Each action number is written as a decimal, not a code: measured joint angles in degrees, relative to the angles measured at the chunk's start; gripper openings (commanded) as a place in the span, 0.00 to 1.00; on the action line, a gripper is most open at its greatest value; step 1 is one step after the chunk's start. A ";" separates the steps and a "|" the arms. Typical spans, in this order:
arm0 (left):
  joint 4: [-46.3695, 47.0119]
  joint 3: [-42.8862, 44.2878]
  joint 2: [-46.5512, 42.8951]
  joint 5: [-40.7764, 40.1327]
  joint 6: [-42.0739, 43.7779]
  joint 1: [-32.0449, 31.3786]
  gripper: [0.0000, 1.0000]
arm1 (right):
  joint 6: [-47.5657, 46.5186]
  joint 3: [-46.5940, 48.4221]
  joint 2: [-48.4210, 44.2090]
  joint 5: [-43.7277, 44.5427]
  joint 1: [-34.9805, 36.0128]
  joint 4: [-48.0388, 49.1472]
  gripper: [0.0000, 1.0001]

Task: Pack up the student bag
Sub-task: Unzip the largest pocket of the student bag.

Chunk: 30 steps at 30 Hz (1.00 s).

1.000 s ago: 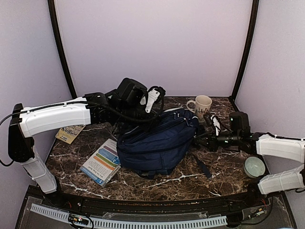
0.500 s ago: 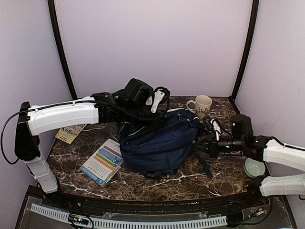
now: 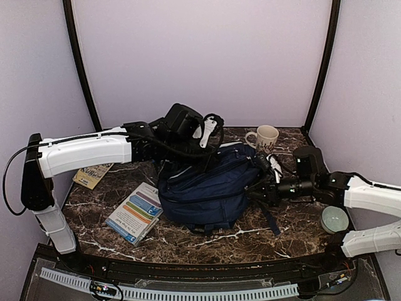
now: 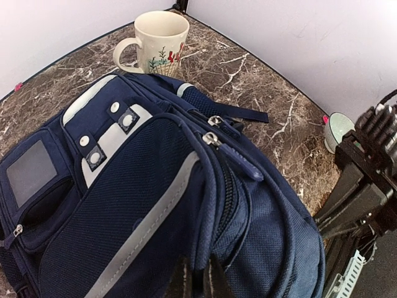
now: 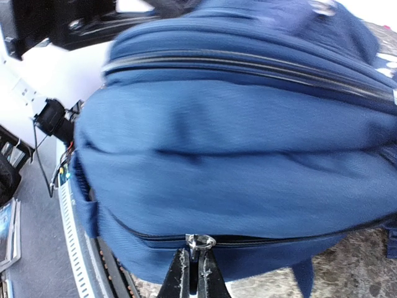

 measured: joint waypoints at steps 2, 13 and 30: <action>0.00 0.57 0.24 0.20 -0.24 0.00 0.00 | 0.26 0.72 0.00 0.83 2.16 -0.50 0.00; 0.11 2.82 2.51 0.83 -1.07 -0.02 0.00 | 2.19 4.42 0.11 3.72 8.74 -3.15 0.00; -0.94 -2.86 -1.40 1.33 5.99 -0.28 0.52 | 10.38 4.22 -0.79 14.62 9.68 -8.72 0.00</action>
